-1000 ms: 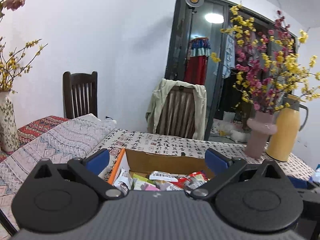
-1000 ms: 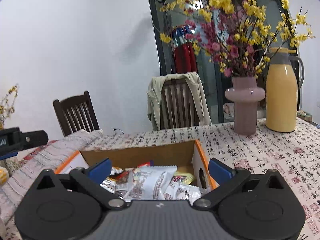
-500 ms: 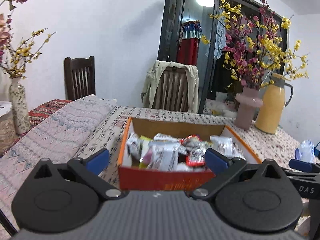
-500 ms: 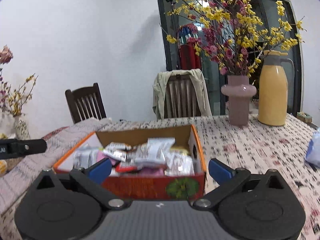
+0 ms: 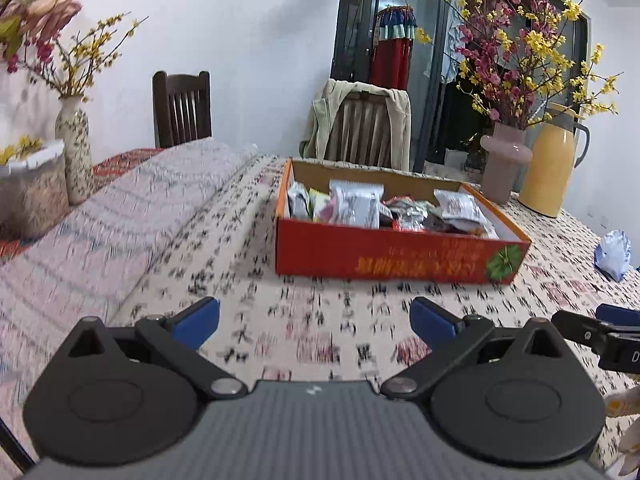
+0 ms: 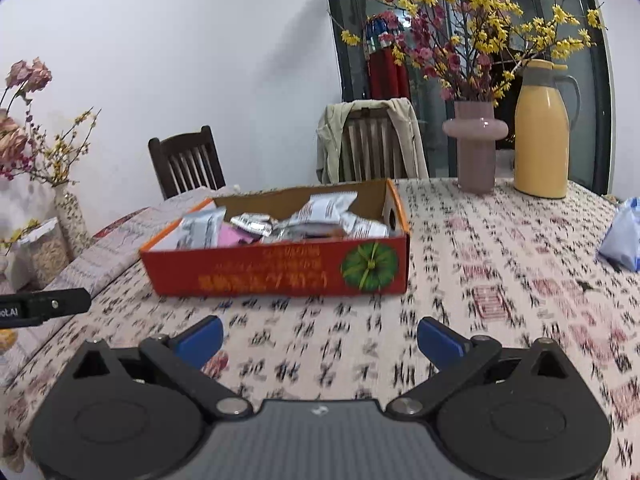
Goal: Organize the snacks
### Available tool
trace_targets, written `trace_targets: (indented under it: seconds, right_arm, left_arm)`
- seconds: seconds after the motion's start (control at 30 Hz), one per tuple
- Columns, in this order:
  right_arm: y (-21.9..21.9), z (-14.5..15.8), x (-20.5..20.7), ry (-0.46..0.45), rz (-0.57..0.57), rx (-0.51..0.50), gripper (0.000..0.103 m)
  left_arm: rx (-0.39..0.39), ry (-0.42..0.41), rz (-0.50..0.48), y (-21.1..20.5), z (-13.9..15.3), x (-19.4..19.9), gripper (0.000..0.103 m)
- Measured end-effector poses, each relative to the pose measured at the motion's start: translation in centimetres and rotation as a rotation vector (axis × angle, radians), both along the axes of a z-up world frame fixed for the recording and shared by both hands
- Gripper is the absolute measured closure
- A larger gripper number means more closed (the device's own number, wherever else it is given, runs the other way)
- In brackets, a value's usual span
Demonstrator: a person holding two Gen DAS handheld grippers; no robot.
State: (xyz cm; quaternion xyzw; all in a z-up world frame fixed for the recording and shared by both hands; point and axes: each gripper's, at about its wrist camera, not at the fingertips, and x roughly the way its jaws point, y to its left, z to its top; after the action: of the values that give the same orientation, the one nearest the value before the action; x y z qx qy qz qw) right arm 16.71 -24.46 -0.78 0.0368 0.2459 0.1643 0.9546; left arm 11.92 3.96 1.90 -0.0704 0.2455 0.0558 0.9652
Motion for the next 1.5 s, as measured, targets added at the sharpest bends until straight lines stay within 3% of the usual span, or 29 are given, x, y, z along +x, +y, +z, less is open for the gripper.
trace_targets:
  seconds: [0.67, 1.5]
  right_arm:
    - [-0.3, -1.9, -7.7, -0.004, -0.003, -0.014, 0.0]
    - [-0.1, -1.1, -9.3, -0.031, 0.001, -0.022, 0.0]
  left_arm:
    - [-0.017, -0.02, -0.038, -0.8, -2.0, -6.7, 0.0]
    - [-0.025, -0.053, -0.042, -0.6, -1.4, -8.4, 0.0]
